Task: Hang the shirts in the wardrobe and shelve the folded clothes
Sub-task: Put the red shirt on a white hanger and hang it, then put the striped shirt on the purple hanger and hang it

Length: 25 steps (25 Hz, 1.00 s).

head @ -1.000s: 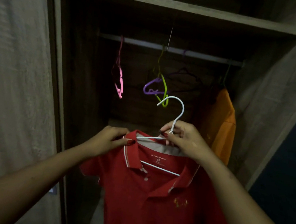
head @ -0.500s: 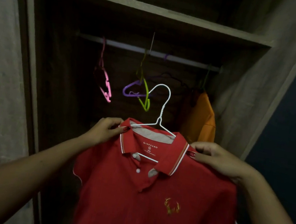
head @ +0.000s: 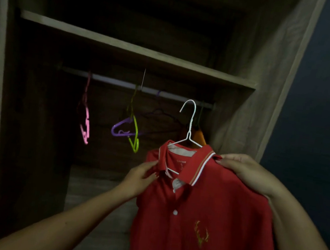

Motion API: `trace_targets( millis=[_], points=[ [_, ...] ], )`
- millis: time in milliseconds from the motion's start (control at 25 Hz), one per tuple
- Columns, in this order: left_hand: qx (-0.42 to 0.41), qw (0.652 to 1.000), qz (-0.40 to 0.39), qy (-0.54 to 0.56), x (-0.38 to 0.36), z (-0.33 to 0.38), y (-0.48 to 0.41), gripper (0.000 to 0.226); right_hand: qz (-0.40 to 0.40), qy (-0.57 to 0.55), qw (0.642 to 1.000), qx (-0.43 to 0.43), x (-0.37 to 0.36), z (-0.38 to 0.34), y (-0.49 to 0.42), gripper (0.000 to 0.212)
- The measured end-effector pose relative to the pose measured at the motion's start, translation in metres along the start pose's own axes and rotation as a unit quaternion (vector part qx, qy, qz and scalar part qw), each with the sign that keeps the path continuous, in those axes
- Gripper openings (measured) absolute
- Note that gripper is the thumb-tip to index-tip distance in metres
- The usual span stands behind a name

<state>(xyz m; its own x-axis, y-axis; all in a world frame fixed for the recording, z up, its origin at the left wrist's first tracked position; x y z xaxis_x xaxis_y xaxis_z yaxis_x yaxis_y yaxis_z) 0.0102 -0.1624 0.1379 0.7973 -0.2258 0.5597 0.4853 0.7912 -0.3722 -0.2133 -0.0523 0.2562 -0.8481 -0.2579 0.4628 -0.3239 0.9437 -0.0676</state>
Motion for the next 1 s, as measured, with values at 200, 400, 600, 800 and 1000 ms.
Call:
trace_targets(
  millis=[200,400,600,800,1000],
  points=[
    [0.039,0.996,-0.049,0.056,0.007,0.0,0.007,0.041,0.122,-0.016,0.992,0.022,0.013,-0.022,-0.068,0.026],
    [0.068,0.993,-0.028,0.094,0.03,0.007,0.025,0.027,0.192,-0.033,0.981,0.002,0.02,-0.003,-0.137,0.028],
    [0.124,0.984,-0.031,0.122,0.04,-0.01,0.057,0.025,0.211,0.008,0.977,-0.027,0.019,0.035,-0.179,0.026],
    [0.152,0.982,-0.018,0.112,0.047,-0.016,0.073,0.026,0.234,0.278,0.932,-0.018,0.007,0.034,-0.174,0.022],
    [0.144,0.978,0.02,0.151,0.049,-0.008,0.08,0.024,0.262,0.326,0.883,0.212,-0.049,-0.014,-0.13,0.005]
  ],
)
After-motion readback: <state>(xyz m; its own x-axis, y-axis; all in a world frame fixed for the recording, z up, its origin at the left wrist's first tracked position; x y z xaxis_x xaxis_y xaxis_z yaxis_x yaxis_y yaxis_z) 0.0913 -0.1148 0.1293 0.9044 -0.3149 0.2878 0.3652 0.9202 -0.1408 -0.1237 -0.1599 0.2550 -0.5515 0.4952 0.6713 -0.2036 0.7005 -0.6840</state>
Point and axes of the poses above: each hand's wrist, its own y-axis away from the middle knuckle, its own x-axis out of the back of the hand, z = x × y, the point moved 6 cm from there along -y, towards the middle knuckle, and after that the axes turned 15 degrees about -z, right-handed, at the moved point
